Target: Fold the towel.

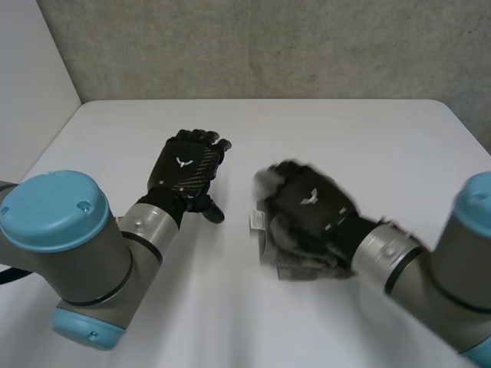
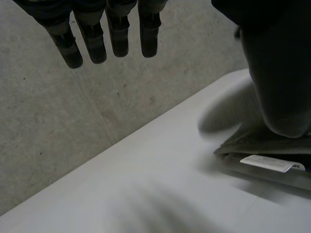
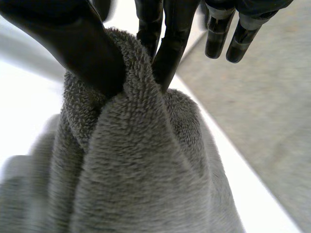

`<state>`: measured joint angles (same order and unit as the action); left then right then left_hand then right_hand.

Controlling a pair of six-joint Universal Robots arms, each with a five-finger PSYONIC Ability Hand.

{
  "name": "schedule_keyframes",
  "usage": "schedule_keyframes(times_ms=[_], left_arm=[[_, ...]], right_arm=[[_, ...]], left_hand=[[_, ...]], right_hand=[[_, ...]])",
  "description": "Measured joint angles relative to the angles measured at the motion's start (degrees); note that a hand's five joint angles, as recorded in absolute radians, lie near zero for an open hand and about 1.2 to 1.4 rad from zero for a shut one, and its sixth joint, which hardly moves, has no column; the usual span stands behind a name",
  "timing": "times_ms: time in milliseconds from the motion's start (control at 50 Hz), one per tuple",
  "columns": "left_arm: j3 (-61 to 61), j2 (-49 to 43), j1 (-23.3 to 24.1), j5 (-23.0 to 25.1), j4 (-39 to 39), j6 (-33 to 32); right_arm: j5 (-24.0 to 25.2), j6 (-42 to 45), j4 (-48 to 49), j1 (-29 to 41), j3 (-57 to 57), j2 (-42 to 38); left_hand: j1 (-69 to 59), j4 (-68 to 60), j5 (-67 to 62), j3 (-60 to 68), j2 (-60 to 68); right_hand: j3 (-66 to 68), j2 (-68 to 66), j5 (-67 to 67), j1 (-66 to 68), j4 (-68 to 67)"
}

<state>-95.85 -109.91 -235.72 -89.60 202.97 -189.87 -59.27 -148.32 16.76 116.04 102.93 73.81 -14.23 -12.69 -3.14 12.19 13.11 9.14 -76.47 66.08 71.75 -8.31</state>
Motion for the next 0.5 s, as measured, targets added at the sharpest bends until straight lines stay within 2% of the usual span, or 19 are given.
schedule_keyframes(times_ms=[60,160,300,380,500], left_arm=[[-0.1,-0.1,0.1,-0.6,0.0,0.0],[-0.3,-0.4,0.1,-1.0,0.0,-0.1],[0.1,-0.8,0.1,-0.9,0.1,-0.1],[1.0,-1.1,0.0,-0.8,0.2,-0.1],[3.1,-1.1,0.3,-0.8,0.3,0.3]], right_arm=[[-0.4,1.4,0.0,1.8,0.1,-2.9],[-1.5,2.7,0.0,2.8,0.6,-6.1],[-4.1,2.1,-0.2,2.9,0.7,-6.2],[-5.3,-0.8,-0.4,2.6,0.9,-2.6],[-5.7,-10.1,-0.8,0.3,1.4,3.9]], left_hand=[[0.0,0.0,0.0,0.0,0.0],[0.0,0.0,0.0,0.0,0.0],[0.0,0.0,0.0,0.0,0.0],[0.0,0.0,0.0,0.0,0.0],[0.0,0.0,0.0,0.0,0.0]], right_hand=[[0.0,4.2,-3.3,-2.3,0.0],[0.0,28.3,-30.4,-29.3,0.0],[0.0,53.3,-61.9,-58.6,0.0],[0.0,69.5,-62.7,-65.9,0.0],[0.0,71.6,-62.7,-65.9,0.0]])
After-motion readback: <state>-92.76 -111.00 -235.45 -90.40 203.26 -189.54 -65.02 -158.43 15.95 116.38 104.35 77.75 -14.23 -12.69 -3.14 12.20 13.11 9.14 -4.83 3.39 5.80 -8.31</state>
